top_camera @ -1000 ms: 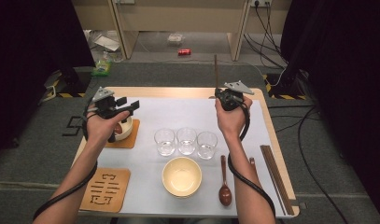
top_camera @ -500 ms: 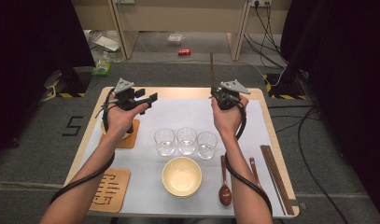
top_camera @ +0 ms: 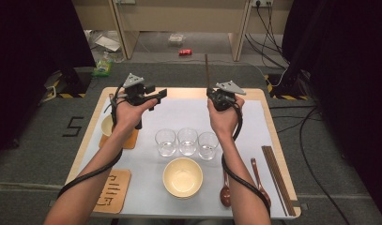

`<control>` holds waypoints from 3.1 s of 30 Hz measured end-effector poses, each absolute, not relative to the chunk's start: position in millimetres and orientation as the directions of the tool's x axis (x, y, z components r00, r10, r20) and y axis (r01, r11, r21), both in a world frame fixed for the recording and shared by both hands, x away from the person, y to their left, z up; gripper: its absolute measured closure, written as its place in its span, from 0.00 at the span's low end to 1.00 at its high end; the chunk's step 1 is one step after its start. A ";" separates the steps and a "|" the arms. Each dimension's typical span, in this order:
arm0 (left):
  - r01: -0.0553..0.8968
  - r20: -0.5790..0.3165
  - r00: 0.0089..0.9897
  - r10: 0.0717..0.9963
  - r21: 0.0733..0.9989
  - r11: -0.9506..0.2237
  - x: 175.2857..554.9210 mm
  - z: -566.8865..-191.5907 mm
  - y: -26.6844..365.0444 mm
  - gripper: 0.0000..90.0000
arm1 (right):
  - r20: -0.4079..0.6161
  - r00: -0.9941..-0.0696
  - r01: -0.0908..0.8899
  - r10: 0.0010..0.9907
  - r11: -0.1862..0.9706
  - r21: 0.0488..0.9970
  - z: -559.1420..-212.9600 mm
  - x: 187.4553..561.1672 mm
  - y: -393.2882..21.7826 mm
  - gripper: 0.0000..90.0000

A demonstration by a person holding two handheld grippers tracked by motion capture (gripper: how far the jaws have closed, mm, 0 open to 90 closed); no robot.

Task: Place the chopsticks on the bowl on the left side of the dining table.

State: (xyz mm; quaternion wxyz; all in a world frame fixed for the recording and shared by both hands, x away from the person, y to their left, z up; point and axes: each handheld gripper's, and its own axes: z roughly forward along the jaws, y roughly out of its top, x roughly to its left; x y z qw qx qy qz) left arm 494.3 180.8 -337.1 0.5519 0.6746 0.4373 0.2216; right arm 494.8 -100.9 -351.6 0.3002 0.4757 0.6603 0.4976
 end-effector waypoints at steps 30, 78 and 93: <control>0.369 -0.232 0.614 0.754 0.929 -0.015 509.9 -318.4 121.7 0.53 | 0.064 -0.452 0.329 0.890 0.100 0.939 -362.6 483.8 -70.3 0.95; 0.290 -0.177 0.601 0.780 0.957 -0.007 504.7 -317.1 131.7 0.94 | 0.073 -0.490 0.442 0.868 0.176 0.880 -370.1 461.0 -110.2 0.59; 0.269 -0.161 0.565 0.809 0.963 0.004 496.4 -318.3 161.3 0.94 | 0.065 -0.444 0.500 0.894 0.187 0.846 -391.4 448.9 -146.9 0.59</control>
